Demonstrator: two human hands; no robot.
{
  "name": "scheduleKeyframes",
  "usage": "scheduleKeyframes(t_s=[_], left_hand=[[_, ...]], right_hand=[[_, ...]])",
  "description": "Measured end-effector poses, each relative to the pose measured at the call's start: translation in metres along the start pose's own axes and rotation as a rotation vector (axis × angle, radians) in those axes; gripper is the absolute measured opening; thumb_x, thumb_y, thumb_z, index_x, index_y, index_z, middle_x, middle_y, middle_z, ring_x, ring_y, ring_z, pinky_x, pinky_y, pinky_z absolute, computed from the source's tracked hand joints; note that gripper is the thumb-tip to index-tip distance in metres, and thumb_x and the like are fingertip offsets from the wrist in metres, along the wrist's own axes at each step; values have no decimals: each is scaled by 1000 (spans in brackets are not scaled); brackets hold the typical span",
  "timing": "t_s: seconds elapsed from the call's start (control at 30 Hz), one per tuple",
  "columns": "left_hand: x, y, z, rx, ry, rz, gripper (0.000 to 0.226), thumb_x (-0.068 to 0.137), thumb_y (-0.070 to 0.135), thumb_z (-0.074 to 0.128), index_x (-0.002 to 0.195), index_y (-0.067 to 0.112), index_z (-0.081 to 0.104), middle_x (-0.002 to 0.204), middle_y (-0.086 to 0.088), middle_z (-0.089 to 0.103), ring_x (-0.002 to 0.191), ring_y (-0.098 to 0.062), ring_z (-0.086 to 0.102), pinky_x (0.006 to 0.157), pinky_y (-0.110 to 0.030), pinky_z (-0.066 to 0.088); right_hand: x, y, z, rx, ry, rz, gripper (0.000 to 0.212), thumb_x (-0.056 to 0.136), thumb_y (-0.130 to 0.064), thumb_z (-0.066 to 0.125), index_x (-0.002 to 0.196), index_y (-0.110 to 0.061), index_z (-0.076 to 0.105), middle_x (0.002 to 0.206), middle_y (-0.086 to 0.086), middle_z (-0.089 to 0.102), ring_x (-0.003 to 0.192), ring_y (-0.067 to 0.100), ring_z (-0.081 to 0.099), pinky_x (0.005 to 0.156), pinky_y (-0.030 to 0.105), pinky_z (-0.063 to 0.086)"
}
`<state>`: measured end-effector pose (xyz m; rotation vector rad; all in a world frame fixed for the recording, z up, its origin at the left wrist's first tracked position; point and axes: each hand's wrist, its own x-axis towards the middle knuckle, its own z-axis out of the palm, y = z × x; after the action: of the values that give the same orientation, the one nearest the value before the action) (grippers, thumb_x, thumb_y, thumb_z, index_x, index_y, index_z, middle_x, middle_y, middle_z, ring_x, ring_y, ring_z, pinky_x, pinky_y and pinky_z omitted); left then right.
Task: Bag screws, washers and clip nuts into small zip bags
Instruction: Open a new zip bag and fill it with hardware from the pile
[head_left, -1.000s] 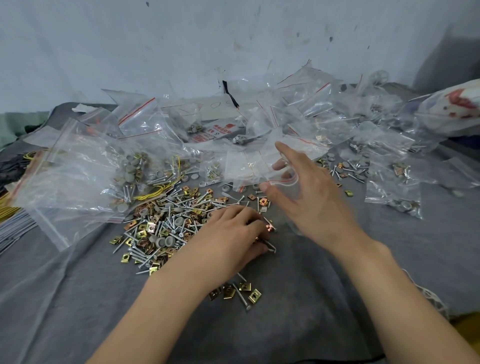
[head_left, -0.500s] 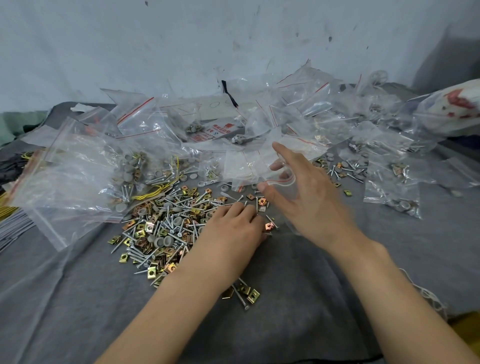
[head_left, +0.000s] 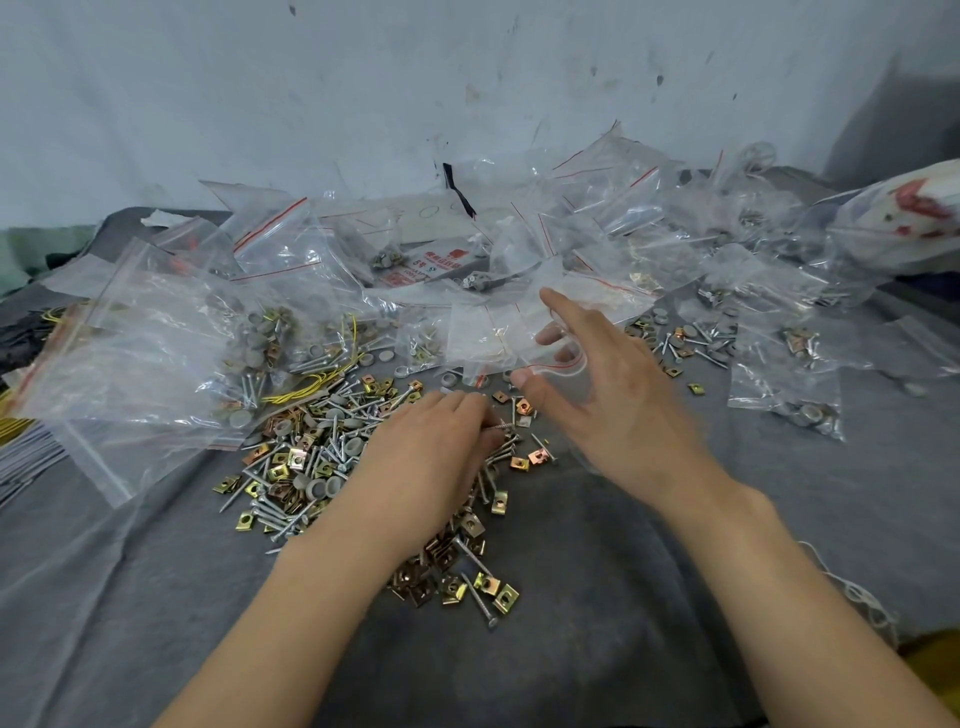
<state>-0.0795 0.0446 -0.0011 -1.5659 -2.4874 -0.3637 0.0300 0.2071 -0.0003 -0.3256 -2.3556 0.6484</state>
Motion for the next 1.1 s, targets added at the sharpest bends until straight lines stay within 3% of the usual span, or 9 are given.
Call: scheduleKeyframes(t_s=[0.33, 0.5, 0.6, 0.73, 0.8, 0.93, 1.1], left_hand=[[-3, -30, -16, -140, 44, -112, 16, 98, 41, 51, 106, 32, 61, 91, 20, 57, 85, -7, 57, 69, -27, 42], [-4, -35, -19, -171, 93, -115, 22, 99, 40, 49, 108, 27, 64, 102, 13, 59, 94, -11, 57, 81, -35, 50], [-4, -35, -21, -225, 137, -120, 25, 100, 37, 48, 110, 25, 66, 103, 12, 63, 95, -11, 59, 81, -33, 49], [-4, -30, -24, -378, 203, -173, 21, 101, 38, 47, 113, 31, 64, 87, 20, 68, 78, 0, 61, 67, -24, 49], [-3, -27, -25, -489, 226, -203, 17, 101, 36, 47, 111, 31, 60, 84, 21, 70, 76, -1, 64, 68, -27, 52], [3, -20, -29, -770, 311, -256, 9, 100, 35, 52, 98, 32, 60, 93, 16, 70, 89, 2, 63, 71, -10, 45], [13, -7, -40, -997, 394, -254, 10, 96, 28, 60, 95, 31, 70, 81, 14, 68, 77, 0, 61, 69, -12, 48]], right_hand=[[0, 2, 3, -36, -22, -14, 68, 94, -64, 48, 153, -32, 31, 123, -17, 56, 112, 9, 57, 102, 30, 31], [-1, 1, 5, -33, -26, -15, 66, 95, -61, 52, 152, -34, 31, 124, -17, 56, 113, 8, 56, 102, 27, 29], [-2, 0, 6, -33, -32, -16, 67, 95, -61, 51, 153, -35, 30, 124, -18, 56, 113, 8, 56, 103, 29, 31], [-2, 0, 6, -33, -30, -26, 67, 95, -60, 53, 153, -36, 29, 123, -18, 56, 113, 8, 56, 103, 28, 30], [-3, -1, 7, -37, -26, -30, 67, 95, -62, 51, 153, -37, 28, 123, -19, 55, 112, 5, 54, 102, 28, 30], [-3, 0, 8, -50, -22, -31, 68, 94, -67, 46, 152, -40, 25, 122, -22, 53, 110, -1, 48, 100, 25, 27], [-2, -1, 8, -70, -21, -30, 69, 94, -65, 50, 154, -39, 25, 123, -21, 54, 111, 1, 50, 100, 22, 26]])
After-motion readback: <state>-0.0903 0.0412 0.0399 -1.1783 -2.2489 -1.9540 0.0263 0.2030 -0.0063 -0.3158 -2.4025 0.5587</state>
